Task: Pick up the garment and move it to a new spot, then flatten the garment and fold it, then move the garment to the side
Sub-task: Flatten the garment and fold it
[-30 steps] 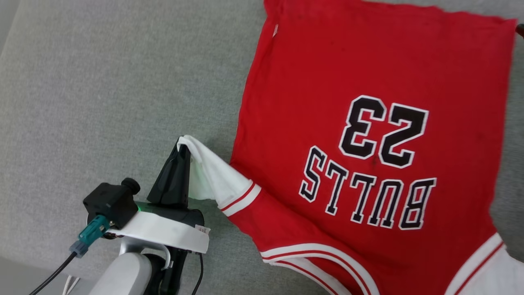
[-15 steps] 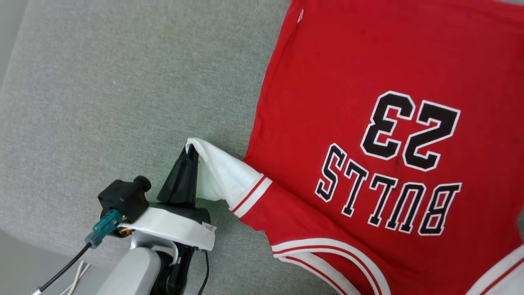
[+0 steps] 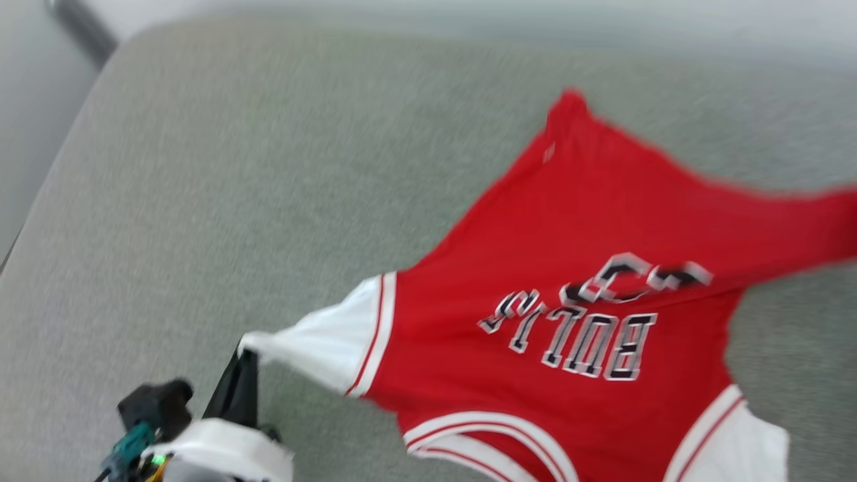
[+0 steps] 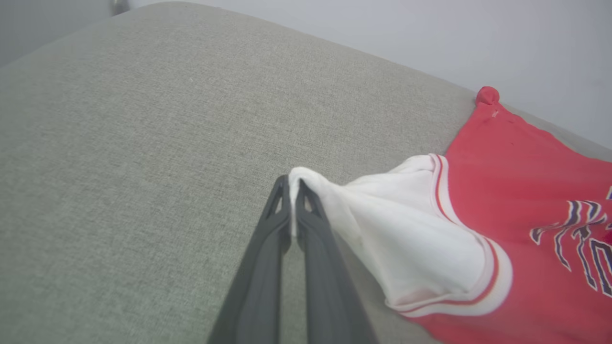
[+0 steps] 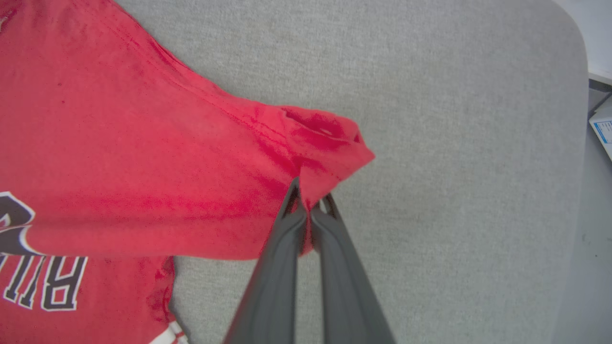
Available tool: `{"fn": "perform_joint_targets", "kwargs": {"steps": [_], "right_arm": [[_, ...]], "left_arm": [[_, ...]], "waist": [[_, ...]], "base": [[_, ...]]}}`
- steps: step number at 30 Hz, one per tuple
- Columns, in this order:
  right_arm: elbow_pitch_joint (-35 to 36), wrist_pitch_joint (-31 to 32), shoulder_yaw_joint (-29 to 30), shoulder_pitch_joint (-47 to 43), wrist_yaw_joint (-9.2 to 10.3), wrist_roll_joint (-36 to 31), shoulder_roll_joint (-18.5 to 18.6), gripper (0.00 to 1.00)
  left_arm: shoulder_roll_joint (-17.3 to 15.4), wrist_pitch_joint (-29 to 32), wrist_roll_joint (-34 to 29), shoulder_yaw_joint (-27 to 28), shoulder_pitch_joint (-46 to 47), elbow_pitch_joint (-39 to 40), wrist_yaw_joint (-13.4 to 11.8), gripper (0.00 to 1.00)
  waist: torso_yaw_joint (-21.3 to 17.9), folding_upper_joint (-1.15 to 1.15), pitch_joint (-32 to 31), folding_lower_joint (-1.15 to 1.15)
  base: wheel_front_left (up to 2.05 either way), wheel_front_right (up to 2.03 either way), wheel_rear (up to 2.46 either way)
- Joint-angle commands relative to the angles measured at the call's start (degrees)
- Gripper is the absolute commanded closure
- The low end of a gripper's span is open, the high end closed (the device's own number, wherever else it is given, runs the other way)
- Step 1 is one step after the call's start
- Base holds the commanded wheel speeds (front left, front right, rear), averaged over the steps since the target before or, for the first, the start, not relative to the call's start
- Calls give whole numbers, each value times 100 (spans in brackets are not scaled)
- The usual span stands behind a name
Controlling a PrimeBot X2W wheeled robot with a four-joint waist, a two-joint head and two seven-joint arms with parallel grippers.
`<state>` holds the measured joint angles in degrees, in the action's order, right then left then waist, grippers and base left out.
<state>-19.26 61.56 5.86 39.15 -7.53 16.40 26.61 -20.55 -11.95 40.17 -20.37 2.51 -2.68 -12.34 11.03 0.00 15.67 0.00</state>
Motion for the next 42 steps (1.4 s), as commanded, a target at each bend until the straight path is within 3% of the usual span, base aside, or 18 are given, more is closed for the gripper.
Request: {"fn": "perform_joint_targets", "kwargs": {"steps": [1,8,14,15,16,17,18,23,28,33,37,42], "right_arm": [[200,49,-38,-523,8,137,70,100],[1303,194,67,-3080,8,526,-12,100],[1667,180,373,-4702,8,699,-697,100],[1693,116,420,-4844,8,700,-789,83],[1685,89,435,-4985,8,698,-876,58],[1672,13,479,-5076,8,744,-1019,21],[1688,-122,534,-5111,8,728,-1104,0],[1805,-1217,668,-4988,7,560,-1294,0],[1796,-3104,763,-4409,7,422,-1367,0],[1513,-4338,368,-3614,7,479,-1376,0],[1270,-4137,-186,-2966,7,694,-1192,0],[1146,-2841,-1009,-2078,7,1034,-778,0]], "left_arm": [[-82,39,50,69,-214,-9,-85,100],[-258,234,253,279,-896,9,-394,100],[-394,416,303,281,-1166,40,-482,100],[-407,436,309,283,-1157,47,-486,100],[-415,446,311,286,-1151,59,-495,100],[-426,451,316,288,-1146,72,-493,100],[-434,461,310,281,-1129,86,-493,100],[-467,488,272,252,-1034,180,-494,100],[-491,487,185,212,-812,329,-466,100],[-537,476,70,161,-436,443,-389,100],[-531,459,-23,124,-123,505,-340,100],[-468,410,-102,51,237,543,-258,100]], "waist": [[-527,0,-733,0],[-1023,0,-1402,0],[-1288,0,-1570,0],[-1311,0,-1569,0],[-1332,0,-1561,0],[-1353,0,-1540,0],[-1366,0,-1528,0],[-1409,0,-1404,0],[-1357,0,-1118,0],[-1253,0,-709,0],[-1135,0,-399,0],[-993,0,-4,0]], "base": [[0,0,0],[0,0,0],[0,0,0],[0,0,0],[0,0,0],[0,0,0],[0,0,0],[0,0,0],[0,0,0],[0,0,0],[0,0,0],[0,0,0]]}}
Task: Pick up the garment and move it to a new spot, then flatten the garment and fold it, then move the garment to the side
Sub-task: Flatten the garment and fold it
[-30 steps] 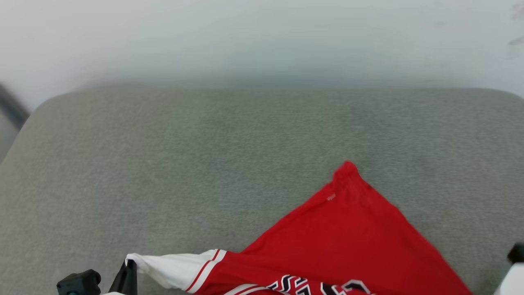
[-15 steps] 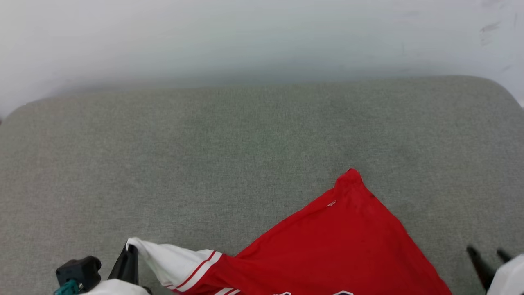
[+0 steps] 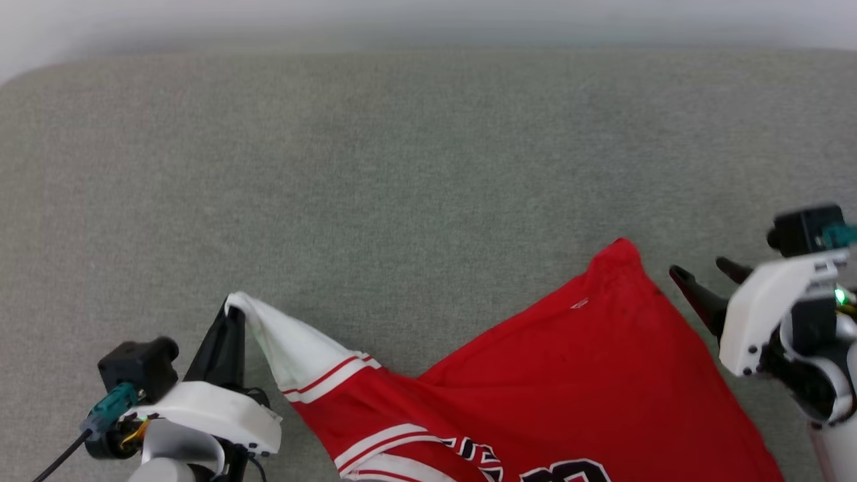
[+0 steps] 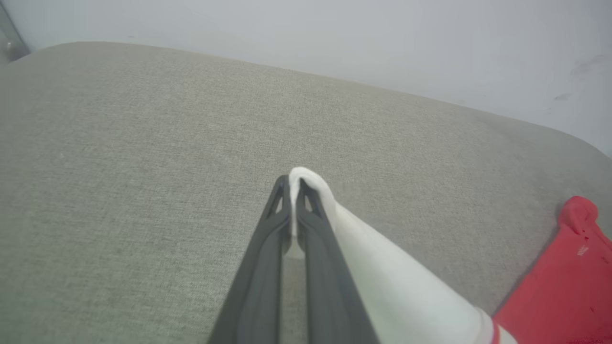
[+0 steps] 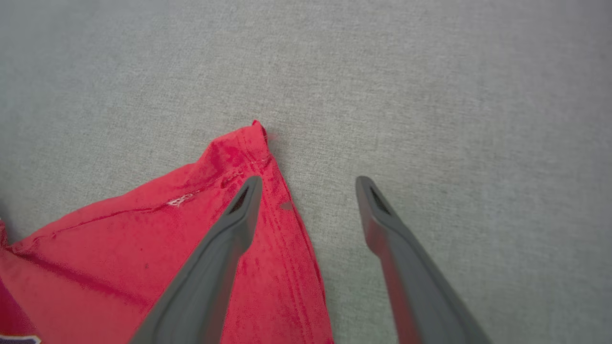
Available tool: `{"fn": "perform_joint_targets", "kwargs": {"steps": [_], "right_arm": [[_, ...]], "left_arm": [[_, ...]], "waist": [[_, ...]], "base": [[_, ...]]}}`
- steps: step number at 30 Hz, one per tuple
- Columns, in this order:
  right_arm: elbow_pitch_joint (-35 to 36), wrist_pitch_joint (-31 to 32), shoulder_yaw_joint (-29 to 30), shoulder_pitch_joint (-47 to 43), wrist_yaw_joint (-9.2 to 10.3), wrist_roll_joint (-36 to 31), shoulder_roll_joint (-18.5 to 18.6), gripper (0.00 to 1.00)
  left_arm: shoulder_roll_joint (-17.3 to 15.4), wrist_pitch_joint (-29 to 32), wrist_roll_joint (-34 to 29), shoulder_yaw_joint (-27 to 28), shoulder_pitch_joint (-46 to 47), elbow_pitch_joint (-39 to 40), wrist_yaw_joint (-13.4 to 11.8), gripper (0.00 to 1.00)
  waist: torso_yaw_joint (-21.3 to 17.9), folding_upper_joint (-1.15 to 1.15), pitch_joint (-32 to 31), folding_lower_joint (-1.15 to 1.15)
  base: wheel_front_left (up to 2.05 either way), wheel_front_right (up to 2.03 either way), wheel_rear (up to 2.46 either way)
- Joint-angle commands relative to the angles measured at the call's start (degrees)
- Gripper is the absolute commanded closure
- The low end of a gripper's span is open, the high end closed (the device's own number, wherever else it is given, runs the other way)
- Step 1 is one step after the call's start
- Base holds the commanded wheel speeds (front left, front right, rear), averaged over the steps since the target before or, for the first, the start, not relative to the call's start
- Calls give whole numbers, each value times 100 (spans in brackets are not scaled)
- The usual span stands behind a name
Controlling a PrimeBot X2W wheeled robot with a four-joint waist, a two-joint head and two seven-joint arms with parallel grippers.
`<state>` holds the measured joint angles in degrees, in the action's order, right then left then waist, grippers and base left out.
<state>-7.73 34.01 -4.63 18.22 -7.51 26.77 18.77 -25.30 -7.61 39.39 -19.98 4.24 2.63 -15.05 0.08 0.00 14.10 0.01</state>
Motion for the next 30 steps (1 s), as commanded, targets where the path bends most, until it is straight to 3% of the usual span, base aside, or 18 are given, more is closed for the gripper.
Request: {"fn": "perform_joint_targets", "kwargs": {"steps": [1,6,14,15,16,17,24,29,30], "right_arm": [[-37,235,-90,202,5,81,79,0],[-230,1423,-521,1040,5,240,301,0],[-1114,2446,-1036,1400,5,569,245,0],[-1217,2550,-1103,1367,5,593,220,7],[-1296,2590,-1163,1358,5,611,216,58],[-1377,2647,-1217,1348,5,648,215,100],[-1338,2334,-1347,1549,4,834,285,100],[-1243,1755,-1313,1753,4,806,391,100],[-1299,1388,-1278,1852,5,695,421,100]], "left_arm": [[25,-31,-48,-20,133,12,35,100],[139,-96,-110,-145,520,-68,184,100],[344,-228,-114,-302,918,-344,389,100],[356,-230,-100,-311,938,-383,396,100],[372,-253,-100,-319,949,-414,416,100],[383,-272,-95,-328,964,-447,438,100],[344,-237,-33,-306,992,-660,461,100],[177,-149,7,-206,1050,-685,446,100],[26,-39,54,-90,1216,-662,486,100]], "waist": [[141,0,239,-1],[358,0,642,-1],[614,0,936,-1],[626,0,951,-1],[638,0,964,-1],[649,0,971,-1],[617,0,784,-1],[478,0,342,-1],[383,0,41,-1]], "base": [[0,0,0],[0,0,0],[0,0,0],[0,0,0],[0,0,0],[0,0,0],[0,0,0],[0,0,0],[0,0,0]]}}
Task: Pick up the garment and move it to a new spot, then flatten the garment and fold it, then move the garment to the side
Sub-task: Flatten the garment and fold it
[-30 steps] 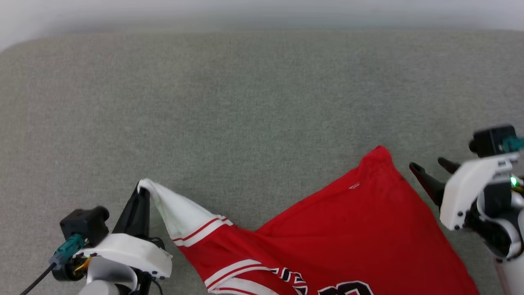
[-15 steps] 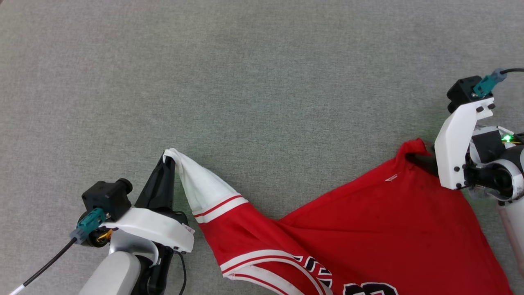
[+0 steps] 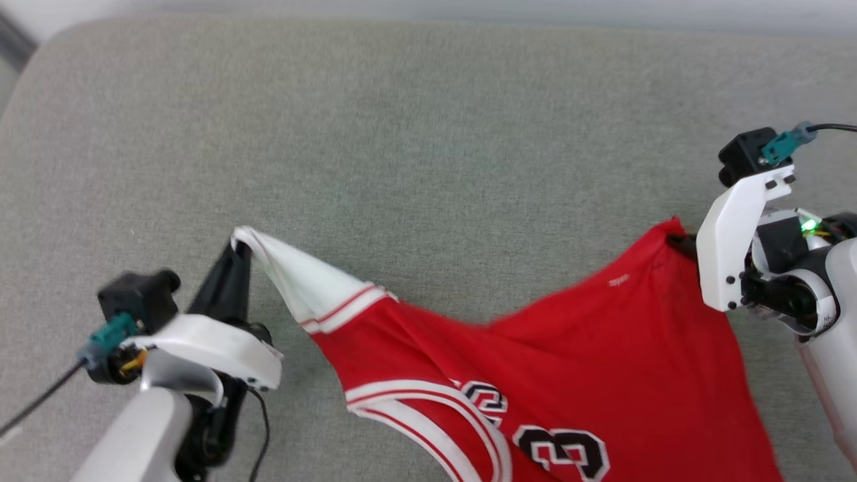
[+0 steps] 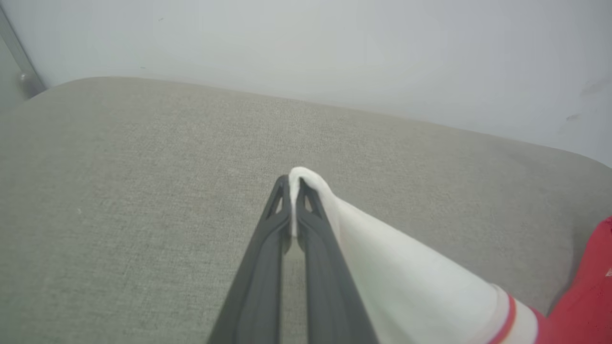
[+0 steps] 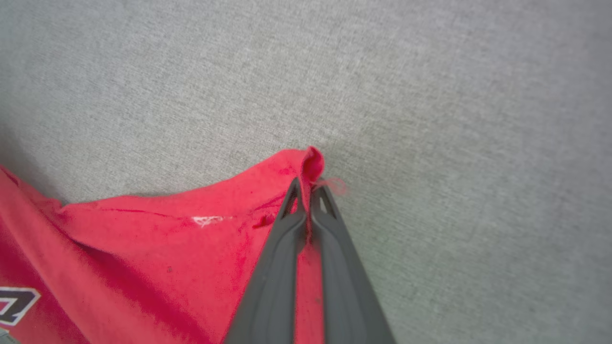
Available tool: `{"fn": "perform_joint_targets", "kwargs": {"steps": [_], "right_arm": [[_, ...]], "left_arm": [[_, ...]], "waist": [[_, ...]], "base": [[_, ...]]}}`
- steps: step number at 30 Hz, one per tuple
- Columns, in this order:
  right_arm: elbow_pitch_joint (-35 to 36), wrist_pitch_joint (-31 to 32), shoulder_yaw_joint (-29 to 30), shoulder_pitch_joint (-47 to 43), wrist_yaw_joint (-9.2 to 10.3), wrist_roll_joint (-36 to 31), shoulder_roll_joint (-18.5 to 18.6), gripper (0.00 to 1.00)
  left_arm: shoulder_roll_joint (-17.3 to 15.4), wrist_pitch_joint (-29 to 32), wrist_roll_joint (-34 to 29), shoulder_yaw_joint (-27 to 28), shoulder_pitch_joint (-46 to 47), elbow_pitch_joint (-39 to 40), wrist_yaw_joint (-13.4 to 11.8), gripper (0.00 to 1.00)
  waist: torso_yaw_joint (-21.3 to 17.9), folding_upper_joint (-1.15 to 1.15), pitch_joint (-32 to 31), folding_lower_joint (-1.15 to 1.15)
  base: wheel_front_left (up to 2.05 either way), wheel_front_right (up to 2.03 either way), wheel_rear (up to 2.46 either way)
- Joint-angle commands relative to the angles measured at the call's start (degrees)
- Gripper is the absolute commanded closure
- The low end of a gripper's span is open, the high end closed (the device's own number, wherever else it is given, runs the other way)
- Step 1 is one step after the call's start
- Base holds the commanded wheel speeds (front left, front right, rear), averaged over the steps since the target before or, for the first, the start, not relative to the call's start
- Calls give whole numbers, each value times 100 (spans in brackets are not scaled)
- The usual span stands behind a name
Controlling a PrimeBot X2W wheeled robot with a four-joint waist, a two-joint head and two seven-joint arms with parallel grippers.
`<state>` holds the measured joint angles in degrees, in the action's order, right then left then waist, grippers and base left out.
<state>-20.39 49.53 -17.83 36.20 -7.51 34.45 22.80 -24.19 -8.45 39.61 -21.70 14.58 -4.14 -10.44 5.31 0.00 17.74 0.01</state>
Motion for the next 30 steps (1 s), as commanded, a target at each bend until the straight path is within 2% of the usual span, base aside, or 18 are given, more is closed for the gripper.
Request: {"fn": "perform_joint_targets", "kwargs": {"steps": [1,4,9,16,21,30], "right_arm": [[-81,-283,55,97,5,-125,15,100],[-181,-520,119,221,5,-244,-23,100],[-515,-1010,243,576,5,-404,-127,100],[-1059,-1763,510,1357,5,-671,-318,100],[-1289,-2348,738,2160,5,-937,-402,100],[-1259,-3005,1076,3934,6,-1572,-323,100]], "left_arm": [[-139,86,36,116,286,-16,49,100],[-181,188,145,182,502,-106,134,100],[-320,481,127,229,1373,-712,279,100],[-183,697,91,171,2855,-1937,576,100],[-134,604,-29,211,4119,-2657,743,100],[-294,295,-426,260,6572,-3248,956,100]], "waist": [[-177,0,-433,-1],[-260,0,-600,-1],[-442,0,-897,-1],[-635,0,-994,-1],[-717,0,-639,-1],[-763,0,526,-1]], "base": [[0,0,0],[0,0,0],[0,0,0],[0,0,0],[0,0,0],[0,0,0]]}}
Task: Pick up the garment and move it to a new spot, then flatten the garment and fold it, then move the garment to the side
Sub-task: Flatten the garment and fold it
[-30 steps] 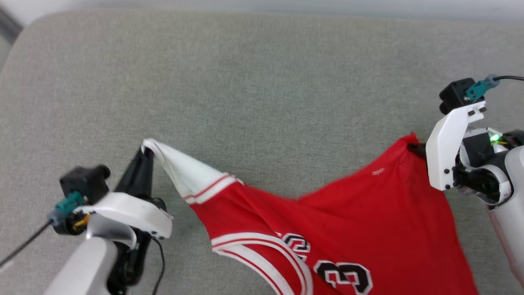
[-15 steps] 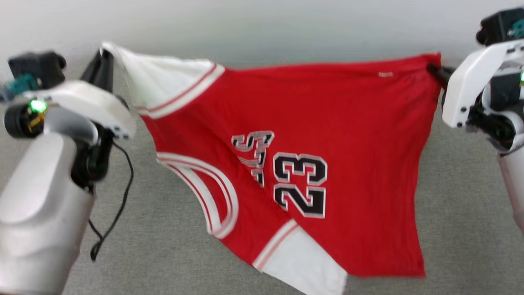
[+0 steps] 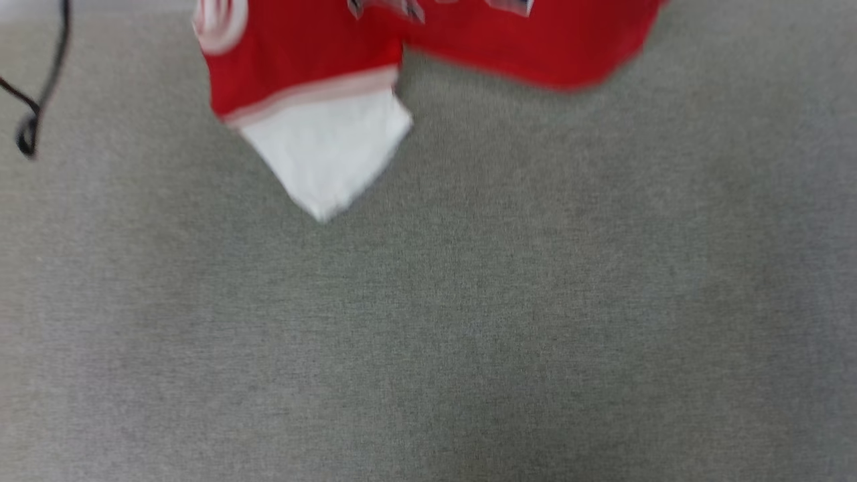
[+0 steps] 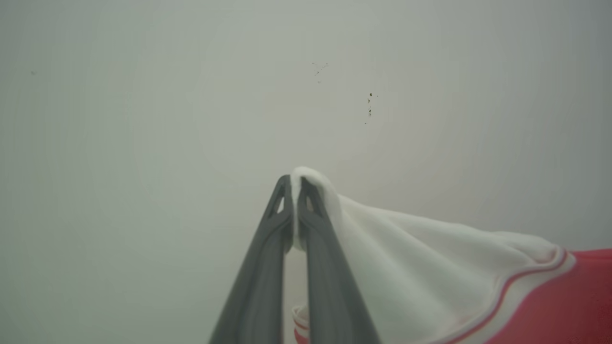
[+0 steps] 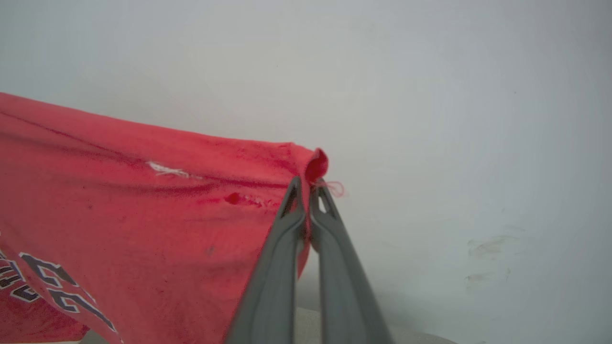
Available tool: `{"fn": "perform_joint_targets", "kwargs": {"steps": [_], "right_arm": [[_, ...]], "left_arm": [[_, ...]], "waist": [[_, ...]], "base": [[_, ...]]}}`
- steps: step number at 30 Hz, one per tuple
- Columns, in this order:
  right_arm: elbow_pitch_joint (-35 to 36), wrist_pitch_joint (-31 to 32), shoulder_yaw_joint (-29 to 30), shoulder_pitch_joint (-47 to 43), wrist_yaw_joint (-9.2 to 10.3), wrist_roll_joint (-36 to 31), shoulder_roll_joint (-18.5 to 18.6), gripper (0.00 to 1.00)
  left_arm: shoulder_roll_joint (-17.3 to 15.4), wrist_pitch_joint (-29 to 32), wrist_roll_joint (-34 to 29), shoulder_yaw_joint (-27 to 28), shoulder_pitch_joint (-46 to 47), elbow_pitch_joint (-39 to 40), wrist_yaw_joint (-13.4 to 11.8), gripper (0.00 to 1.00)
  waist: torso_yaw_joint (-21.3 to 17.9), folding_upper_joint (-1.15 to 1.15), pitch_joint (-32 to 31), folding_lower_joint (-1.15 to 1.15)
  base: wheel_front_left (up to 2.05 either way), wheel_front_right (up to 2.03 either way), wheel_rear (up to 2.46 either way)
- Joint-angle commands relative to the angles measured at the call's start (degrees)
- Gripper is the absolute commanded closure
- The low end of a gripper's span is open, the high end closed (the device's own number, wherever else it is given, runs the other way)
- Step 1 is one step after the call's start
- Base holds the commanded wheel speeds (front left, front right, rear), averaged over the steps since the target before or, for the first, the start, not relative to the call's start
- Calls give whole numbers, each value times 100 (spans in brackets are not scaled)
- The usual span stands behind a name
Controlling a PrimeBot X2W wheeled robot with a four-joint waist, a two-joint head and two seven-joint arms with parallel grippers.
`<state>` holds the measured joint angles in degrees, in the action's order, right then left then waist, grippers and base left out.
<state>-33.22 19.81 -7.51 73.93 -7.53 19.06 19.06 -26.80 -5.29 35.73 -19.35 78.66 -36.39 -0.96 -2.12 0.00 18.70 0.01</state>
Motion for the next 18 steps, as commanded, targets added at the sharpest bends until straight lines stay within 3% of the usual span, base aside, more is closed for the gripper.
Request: {"fn": "perform_joint_targets", "kwargs": {"steps": [1,10,18], "right_arm": [[40,-124,80,334,9,-100,52,100],[-116,-400,75,1845,9,-486,65,100],[-574,-656,-301,2461,9,-404,-42,100]], "left_arm": [[-54,-83,-83,27,378,-61,23,100],[-198,-141,-261,70,2000,-155,142,100],[-72,-187,-145,66,1970,-188,111,100]], "waist": [[-20,0,541,-1],[-20,0,1597,-1],[37,0,2255,-1]], "base": [[0,0,0],[0,0,0],[0,0,0]]}}
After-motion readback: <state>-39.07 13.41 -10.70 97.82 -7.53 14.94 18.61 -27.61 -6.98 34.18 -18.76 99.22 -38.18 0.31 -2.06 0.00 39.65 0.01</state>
